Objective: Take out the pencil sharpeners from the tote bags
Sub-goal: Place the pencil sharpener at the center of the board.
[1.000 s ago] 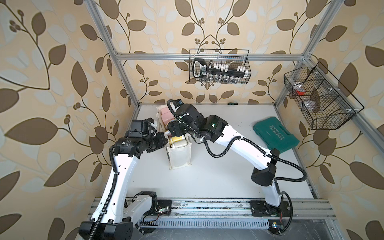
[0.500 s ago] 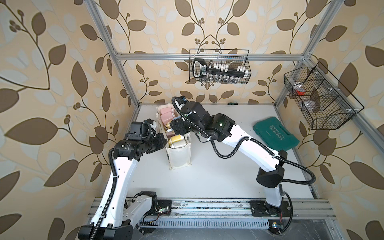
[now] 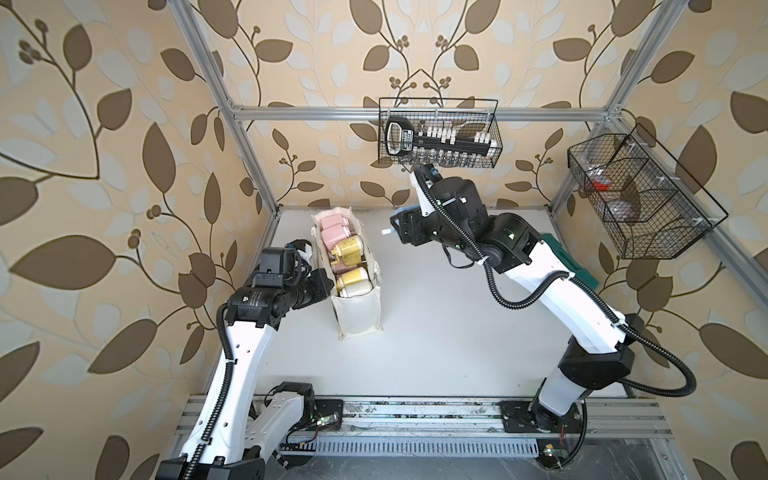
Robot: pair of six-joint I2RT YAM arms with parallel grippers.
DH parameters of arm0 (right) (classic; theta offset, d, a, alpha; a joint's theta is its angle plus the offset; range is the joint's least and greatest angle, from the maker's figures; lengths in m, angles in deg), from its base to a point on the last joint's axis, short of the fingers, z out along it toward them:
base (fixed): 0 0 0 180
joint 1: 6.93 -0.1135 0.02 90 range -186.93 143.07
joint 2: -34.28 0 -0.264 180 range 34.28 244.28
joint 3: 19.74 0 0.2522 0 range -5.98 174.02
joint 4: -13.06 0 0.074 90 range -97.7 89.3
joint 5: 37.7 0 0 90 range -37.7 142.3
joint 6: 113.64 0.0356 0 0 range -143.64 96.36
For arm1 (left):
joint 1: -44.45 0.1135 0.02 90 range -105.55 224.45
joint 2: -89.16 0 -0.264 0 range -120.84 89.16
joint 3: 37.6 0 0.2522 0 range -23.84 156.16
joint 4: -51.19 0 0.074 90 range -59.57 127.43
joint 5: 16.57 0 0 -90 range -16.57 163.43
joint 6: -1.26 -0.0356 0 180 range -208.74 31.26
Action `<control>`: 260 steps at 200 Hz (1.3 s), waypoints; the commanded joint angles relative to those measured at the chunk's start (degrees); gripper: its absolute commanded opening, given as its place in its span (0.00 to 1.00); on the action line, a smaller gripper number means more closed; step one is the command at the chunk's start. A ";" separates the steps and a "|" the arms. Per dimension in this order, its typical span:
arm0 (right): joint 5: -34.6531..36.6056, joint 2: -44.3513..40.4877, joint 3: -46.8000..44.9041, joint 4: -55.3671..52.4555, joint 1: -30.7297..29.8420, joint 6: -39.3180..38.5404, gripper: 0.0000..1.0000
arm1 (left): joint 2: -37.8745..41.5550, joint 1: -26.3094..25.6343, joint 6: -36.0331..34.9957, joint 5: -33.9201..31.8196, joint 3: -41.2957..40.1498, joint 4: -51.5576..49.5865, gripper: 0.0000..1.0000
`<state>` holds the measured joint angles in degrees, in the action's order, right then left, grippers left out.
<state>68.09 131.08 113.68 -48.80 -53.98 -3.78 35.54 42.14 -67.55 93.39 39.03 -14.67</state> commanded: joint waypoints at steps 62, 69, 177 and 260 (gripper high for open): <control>-4.79 0.09 -19.43 10.25 16.50 0.72 0.65 | 1.15 -0.33 -0.82 -1.54 -1.35 -0.16 0.00; -4.55 1.90 -19.70 10.87 16.50 0.18 0.66 | 1.11 -0.33 -0.89 -1.60 -1.34 -0.21 0.00; -8.17 36.62 4.25 13.89 14.87 -1.02 0.66 | 0.88 -0.35 -1.28 -1.95 -1.09 -0.42 0.00; -6.10 47.96 16.35 11.80 13.06 -4.50 0.67 | 1.35 -0.42 -1.43 -1.85 -1.08 -0.90 0.00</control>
<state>60.29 177.87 127.42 -36.73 -40.47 -6.18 36.24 42.12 -67.60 92.61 38.53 -14.28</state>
